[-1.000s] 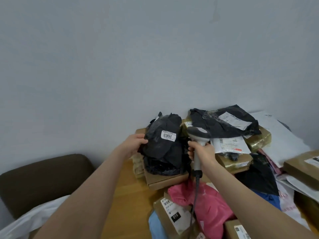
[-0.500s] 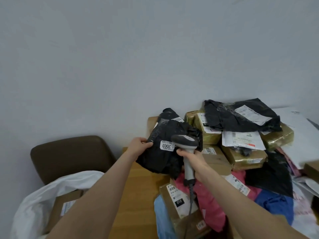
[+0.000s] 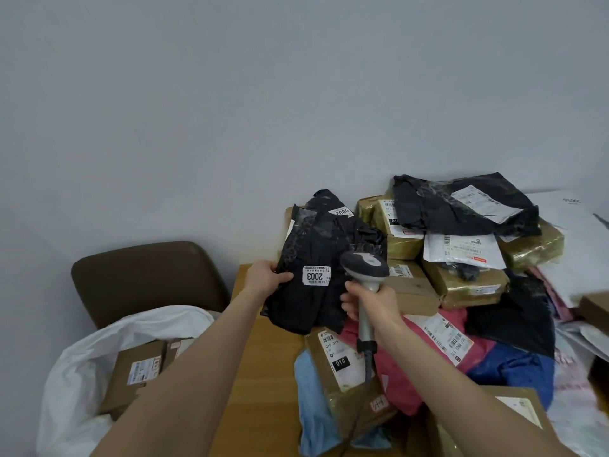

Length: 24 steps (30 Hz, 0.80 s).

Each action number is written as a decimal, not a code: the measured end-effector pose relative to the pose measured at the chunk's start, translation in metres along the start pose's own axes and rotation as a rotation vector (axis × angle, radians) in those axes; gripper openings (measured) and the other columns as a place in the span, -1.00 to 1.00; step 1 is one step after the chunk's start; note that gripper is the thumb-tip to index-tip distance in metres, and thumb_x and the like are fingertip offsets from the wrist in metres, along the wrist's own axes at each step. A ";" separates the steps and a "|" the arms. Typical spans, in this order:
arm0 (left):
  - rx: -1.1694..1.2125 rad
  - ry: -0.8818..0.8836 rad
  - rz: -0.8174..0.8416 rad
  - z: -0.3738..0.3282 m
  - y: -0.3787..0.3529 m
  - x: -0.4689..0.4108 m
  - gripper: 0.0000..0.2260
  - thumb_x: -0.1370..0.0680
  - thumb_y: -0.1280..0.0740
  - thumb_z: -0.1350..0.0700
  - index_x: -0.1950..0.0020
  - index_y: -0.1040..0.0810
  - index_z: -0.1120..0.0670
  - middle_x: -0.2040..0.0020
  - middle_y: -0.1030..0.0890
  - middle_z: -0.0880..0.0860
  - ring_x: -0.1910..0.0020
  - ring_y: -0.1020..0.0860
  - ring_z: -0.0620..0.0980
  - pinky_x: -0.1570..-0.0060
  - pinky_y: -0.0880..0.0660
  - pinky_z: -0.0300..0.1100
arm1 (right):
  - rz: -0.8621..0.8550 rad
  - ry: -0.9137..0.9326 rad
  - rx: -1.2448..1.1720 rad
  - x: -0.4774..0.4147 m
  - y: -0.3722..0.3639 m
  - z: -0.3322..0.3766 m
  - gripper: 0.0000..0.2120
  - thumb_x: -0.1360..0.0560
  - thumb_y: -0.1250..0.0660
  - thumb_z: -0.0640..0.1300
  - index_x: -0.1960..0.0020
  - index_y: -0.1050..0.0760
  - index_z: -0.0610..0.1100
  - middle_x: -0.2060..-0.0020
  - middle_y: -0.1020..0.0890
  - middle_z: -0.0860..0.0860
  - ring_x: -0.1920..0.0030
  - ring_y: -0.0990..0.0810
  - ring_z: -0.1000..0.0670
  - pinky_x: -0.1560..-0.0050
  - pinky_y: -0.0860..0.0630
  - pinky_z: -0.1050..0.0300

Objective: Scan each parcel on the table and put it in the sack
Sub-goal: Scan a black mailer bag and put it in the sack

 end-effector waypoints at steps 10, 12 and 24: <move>0.104 -0.063 -0.110 0.007 0.002 0.018 -0.85 -0.51 -0.41 0.14 -0.07 -0.64 0.09 0.11 -0.65 0.03 0.14 -0.59 -0.01 0.19 -0.47 -0.19 | 0.043 0.018 0.104 0.074 0.004 -0.031 -0.86 -0.45 -0.38 -0.34 0.29 -0.54 -0.29 0.53 -0.58 -0.08 0.57 -0.49 0.03 0.51 -0.44 0.21; 0.106 -0.055 -0.119 0.008 0.003 0.020 -0.86 -0.51 -0.41 0.13 -0.05 -0.64 0.09 0.13 -0.65 0.03 0.17 -0.58 -0.03 0.25 -0.45 -0.21 | 0.057 0.015 0.098 0.080 0.003 -0.032 -0.82 -0.45 -0.37 -0.35 0.33 -0.53 -0.29 0.54 -0.56 -0.09 0.57 -0.46 0.01 0.50 -0.40 0.18; 0.125 -0.035 -0.140 0.016 0.003 0.029 -0.89 -0.51 -0.40 0.11 -0.03 -0.62 0.04 0.21 -0.59 -0.07 0.24 -0.53 -0.13 0.31 -0.41 -0.24 | 0.049 0.022 0.122 0.090 0.002 -0.039 -0.78 -0.46 -0.36 -0.31 0.36 -0.51 -0.25 0.53 -0.54 -0.08 0.55 -0.45 0.01 0.47 -0.39 0.17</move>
Point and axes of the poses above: each hand's wrist, its own x-axis away from the middle knuckle, its own y-axis out of the back of the hand, z = x × y, the point moved 8 cm from there along -x, towards the middle knuckle
